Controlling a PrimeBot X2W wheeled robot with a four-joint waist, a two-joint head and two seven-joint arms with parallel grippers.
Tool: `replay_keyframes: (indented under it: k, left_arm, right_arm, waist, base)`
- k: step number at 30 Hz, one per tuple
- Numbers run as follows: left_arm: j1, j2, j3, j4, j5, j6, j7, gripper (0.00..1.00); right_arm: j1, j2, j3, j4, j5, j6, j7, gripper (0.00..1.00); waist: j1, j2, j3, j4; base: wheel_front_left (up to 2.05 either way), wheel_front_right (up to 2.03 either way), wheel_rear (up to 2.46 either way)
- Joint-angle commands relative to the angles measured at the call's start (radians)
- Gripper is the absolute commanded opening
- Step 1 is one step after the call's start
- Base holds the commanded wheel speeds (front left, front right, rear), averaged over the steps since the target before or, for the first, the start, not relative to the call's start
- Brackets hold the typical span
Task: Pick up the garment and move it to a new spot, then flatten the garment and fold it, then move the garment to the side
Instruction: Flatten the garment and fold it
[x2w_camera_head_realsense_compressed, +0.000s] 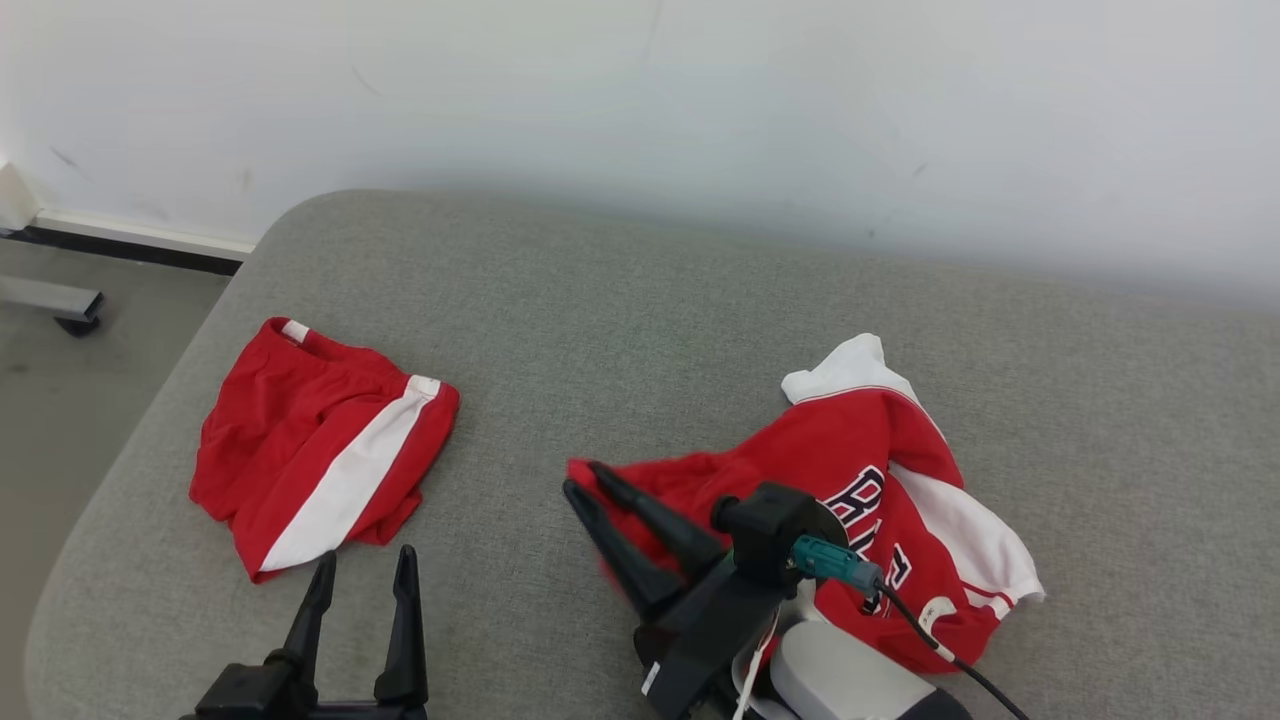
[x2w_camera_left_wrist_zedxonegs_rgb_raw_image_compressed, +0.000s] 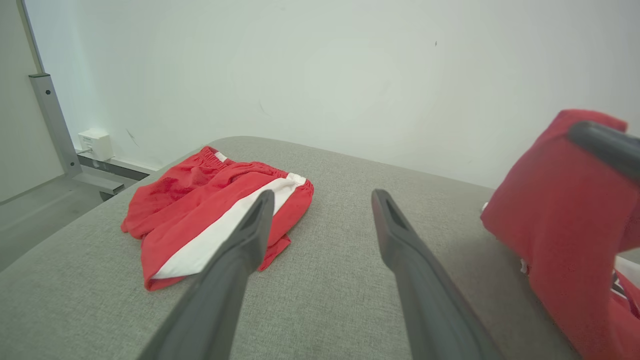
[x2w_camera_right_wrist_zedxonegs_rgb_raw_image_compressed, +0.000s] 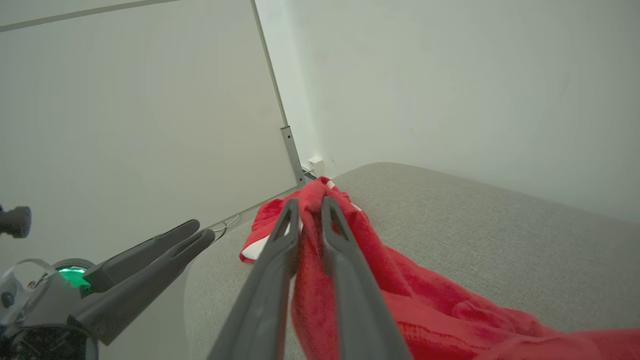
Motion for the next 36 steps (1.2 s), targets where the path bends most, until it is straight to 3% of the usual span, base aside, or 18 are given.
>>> replay_keyframes:
  k: [1,9,16,27,36]
  left_arm:
    - [-0.015,0.000,-0.001,0.004,-0.008,0.004,-0.003,1.00]
    - [0.009,0.000,0.024,-0.008,-0.001,0.013,-0.003,1.00]
    - [0.011,0.000,0.041,-0.024,0.014,0.013,-0.003,1.00]
    - [0.042,0.000,0.057,-0.036,0.040,0.010,-0.003,1.00]
    - [0.054,0.000,0.057,-0.048,0.052,0.003,-0.003,1.00]
  right_arm:
    - [-0.018,0.000,0.006,0.003,0.013,-0.002,-0.002,1.00]
    - [-0.032,-0.001,-0.085,0.017,-0.012,-0.002,-0.002,1.00]
    - [0.034,-0.027,-0.344,-0.011,-0.172,-0.002,-0.002,1.00]
    - [0.296,-0.130,-0.638,-0.162,-0.267,-0.002,-0.002,1.00]
    - [0.493,-0.093,-0.790,-0.234,-0.286,-0.002,-0.002,1.00]
  waist:
    - [0.0000,0.0000,0.006,0.010]
    - [0.0000,0.0000,0.003,-0.027]
    - [0.0000,0.0000,-0.005,-0.095]
    - [0.0000,0.0000,-0.032,-0.166]
    - [0.0000,0.0000,-0.035,-0.189]
  base:
    - [0.00,0.00,0.00]
    - [0.00,0.00,0.00]
    - [0.00,0.00,0.00]
    - [0.00,0.00,0.00]
    - [0.00,0.00,0.00]
